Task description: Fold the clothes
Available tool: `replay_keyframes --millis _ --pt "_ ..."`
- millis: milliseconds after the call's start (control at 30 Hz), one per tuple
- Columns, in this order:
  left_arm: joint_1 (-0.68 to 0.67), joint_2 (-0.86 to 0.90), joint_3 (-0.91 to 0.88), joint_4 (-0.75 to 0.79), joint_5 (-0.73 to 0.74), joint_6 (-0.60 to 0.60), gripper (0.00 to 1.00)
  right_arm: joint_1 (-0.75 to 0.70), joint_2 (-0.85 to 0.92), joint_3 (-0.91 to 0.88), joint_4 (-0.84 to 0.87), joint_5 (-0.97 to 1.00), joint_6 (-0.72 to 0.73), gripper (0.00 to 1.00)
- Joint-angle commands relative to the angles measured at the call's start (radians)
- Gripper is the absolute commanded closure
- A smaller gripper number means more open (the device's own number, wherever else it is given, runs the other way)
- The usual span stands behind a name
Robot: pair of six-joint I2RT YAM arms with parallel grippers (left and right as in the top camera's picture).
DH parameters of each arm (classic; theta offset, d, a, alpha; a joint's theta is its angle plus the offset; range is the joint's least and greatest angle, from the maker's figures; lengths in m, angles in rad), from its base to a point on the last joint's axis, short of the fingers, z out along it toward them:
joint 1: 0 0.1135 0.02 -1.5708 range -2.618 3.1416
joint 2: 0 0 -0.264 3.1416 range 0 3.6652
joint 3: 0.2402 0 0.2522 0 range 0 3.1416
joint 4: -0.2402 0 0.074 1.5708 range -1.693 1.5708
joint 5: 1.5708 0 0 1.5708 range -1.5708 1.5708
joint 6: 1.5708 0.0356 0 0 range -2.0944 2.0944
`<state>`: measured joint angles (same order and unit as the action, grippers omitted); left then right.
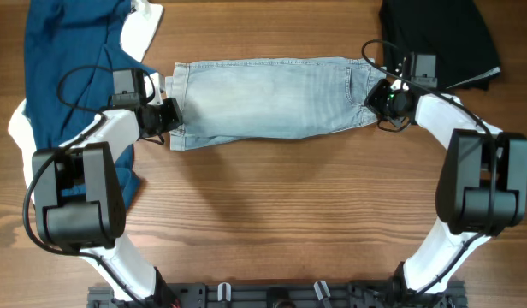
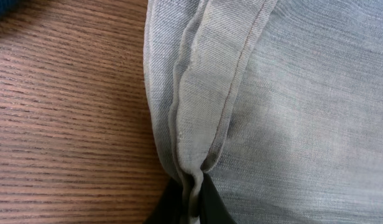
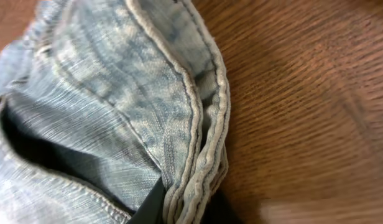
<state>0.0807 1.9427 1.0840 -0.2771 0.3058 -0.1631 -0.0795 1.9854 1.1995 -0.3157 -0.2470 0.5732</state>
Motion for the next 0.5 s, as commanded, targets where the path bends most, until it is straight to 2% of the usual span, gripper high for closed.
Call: replay_keyframes --millis 0,200,467 --pt "0.023 0.053 -0.055 -0.073 -0.116 -0.022 0.96 -0.023 -0.147 0.013 -0.009 -0.014 -0.083 0.93" --pt "0.021 0.053 -0.055 -0.095 -0.066 -0.029 0.96 0.039 -0.344 0.026 -0.014 -0.069 -0.189 0.94" --pt "0.013 0.053 -0.055 -0.089 -0.066 -0.029 0.96 0.372 -0.355 0.026 0.069 0.045 -0.311 0.93"
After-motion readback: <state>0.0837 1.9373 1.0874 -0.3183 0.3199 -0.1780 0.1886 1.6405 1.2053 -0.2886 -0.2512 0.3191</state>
